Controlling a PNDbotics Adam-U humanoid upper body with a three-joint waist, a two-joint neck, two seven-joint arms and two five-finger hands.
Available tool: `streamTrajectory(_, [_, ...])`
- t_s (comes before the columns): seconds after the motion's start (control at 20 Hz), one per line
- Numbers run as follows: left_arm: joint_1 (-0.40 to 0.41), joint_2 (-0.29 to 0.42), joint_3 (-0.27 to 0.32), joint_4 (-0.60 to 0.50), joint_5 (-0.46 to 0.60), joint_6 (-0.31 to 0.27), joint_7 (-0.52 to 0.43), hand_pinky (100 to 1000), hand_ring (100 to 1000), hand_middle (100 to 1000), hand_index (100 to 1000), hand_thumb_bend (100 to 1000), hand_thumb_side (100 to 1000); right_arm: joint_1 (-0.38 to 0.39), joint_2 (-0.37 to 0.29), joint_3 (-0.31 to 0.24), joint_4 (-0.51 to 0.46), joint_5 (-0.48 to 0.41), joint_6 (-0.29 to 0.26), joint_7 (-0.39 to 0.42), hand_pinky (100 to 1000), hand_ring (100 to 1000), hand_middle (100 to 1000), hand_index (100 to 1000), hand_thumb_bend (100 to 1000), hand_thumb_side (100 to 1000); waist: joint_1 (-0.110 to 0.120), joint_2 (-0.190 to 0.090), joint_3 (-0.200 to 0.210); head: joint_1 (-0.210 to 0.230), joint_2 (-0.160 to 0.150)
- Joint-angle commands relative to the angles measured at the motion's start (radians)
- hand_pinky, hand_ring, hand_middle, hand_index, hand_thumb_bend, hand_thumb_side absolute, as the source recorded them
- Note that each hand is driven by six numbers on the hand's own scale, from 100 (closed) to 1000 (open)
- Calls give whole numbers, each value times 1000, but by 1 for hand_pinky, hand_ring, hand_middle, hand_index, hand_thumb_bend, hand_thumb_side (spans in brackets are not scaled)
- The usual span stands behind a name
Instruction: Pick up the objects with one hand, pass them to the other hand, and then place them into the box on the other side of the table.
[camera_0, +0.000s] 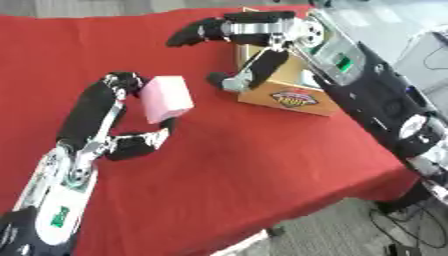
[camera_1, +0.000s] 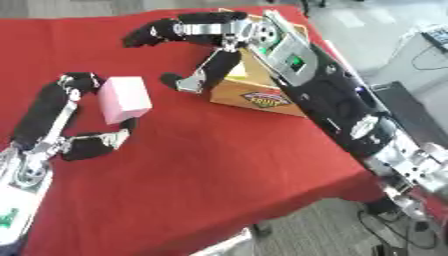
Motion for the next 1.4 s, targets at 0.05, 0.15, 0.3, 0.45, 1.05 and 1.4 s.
streamTrajectory(0.05, [-13, -23, 8, 0, -11, 0, 15, 696, 546, 465, 545, 100, 238, -12, -38, -2, -30, -17, 29, 1, 1000, 1000, 973, 1000, 100, 202, 1, -23, -4, -7, -1])
streamTrajectory(0.15, [-15, -27, 11, 9, -16, 1, 21, 696, 544, 463, 545, 100, 240, -10, -36, -1, -39, -23, 44, 4, 1000, 1000, 974, 1000, 100, 202, -1, -24, -4, -9, -1])
streamTrajectory(0.3, [-16, -30, 14, 20, -21, 2, 30, 696, 543, 463, 545, 100, 242, -7, -32, 0, -54, -30, 58, 13, 1000, 1000, 975, 1000, 100, 202, -4, -24, -4, -8, -1])
streamTrajectory(0.45, [-16, -33, 17, 30, -27, 3, 35, 696, 543, 463, 546, 100, 241, -5, -29, 1, -66, -37, 71, 21, 1000, 1000, 976, 1000, 100, 202, -7, -23, -4, -5, -1])
streamTrajectory(1.05, [-23, -45, 32, 47, -34, 19, 63, 693, 539, 459, 546, 100, 256, 6, -15, 3, -73, -18, 89, 54, 1000, 1000, 976, 1000, 100, 200, -10, -22, -4, -6, -1])
streamTrajectory(1.4, [-28, -54, 24, 30, -33, 18, 59, 693, 539, 458, 546, 100, 258, 3, -5, 4, -44, 12, 78, 65, 1000, 1000, 974, 1000, 100, 200, -12, -16, 1, -16, -1])
